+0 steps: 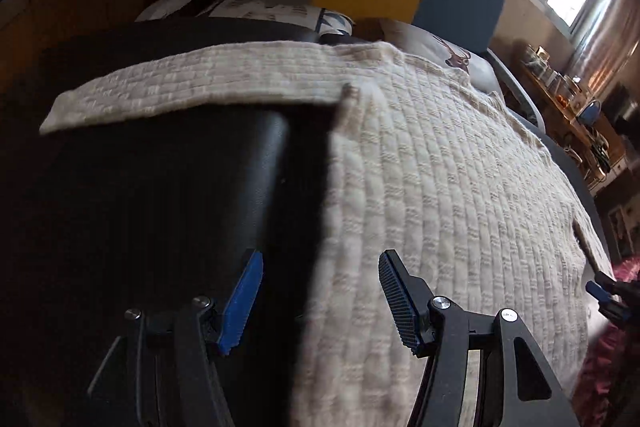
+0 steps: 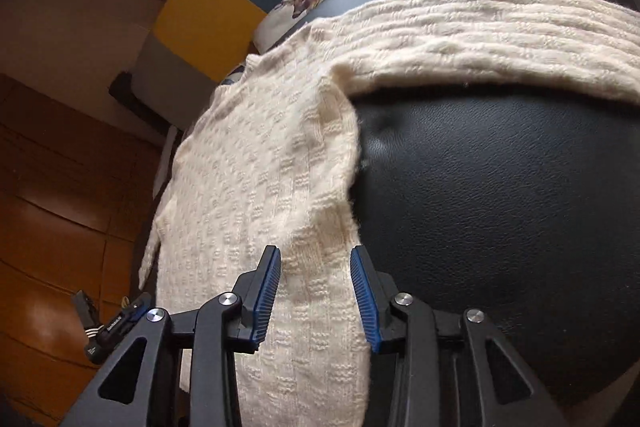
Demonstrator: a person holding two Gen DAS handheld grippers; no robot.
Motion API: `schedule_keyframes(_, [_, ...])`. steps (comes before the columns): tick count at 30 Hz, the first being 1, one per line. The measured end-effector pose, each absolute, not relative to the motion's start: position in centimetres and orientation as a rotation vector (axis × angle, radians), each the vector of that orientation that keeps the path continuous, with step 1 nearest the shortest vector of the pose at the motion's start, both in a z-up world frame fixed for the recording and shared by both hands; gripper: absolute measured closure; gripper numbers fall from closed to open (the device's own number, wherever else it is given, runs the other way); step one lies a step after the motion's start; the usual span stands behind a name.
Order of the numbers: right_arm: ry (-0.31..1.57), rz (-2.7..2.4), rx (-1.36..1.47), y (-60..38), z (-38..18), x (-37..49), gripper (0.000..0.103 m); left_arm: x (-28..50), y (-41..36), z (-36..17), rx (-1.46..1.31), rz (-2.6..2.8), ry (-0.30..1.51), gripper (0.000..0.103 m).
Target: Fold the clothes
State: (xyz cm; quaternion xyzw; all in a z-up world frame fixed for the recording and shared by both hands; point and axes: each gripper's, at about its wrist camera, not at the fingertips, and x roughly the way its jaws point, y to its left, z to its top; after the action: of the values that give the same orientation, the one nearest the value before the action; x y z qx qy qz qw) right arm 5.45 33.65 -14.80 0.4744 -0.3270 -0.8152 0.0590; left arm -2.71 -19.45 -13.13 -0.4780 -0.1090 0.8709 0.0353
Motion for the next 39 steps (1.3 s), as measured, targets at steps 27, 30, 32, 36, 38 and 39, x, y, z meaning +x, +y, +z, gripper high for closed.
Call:
schedule_keyframes(27, [-0.079,-2.357,1.553,13.7,-13.9,1.5,0.058,-0.3,-16.8,-14.9,-1.449,2.521,-0.112,0.095])
schedule_keyframes(30, [-0.151,-2.367,1.545,14.8,-14.7,1.9,0.06,-0.3,-17.3,-14.9,-1.487,2.537,-0.119,0.096])
schedule_keyframes(32, [-0.246,-2.363,1.522,15.8,-14.3,2.1,0.06,-0.2,-17.3,-14.0,-1.494,2.569,-0.101,0.094])
schedule_keyframes(36, [-0.493,-2.431,1.383,20.5,-11.6,3.9,0.06,0.1,-16.6,-9.9,-1.354,2.651,-0.183,0.073])
schedule_keyframes(38, [-0.504,-2.52,1.401,23.3,-10.9,4.8,0.06,-0.3,-14.2,-8.5,-1.263,2.557,-0.198,0.041])
schedule_keyframes(39, [-0.482,-2.555,1.44,24.5,-11.0,5.1,0.06,-0.5,-12.3,-8.3,-1.232,2.518,-0.173,0.041])
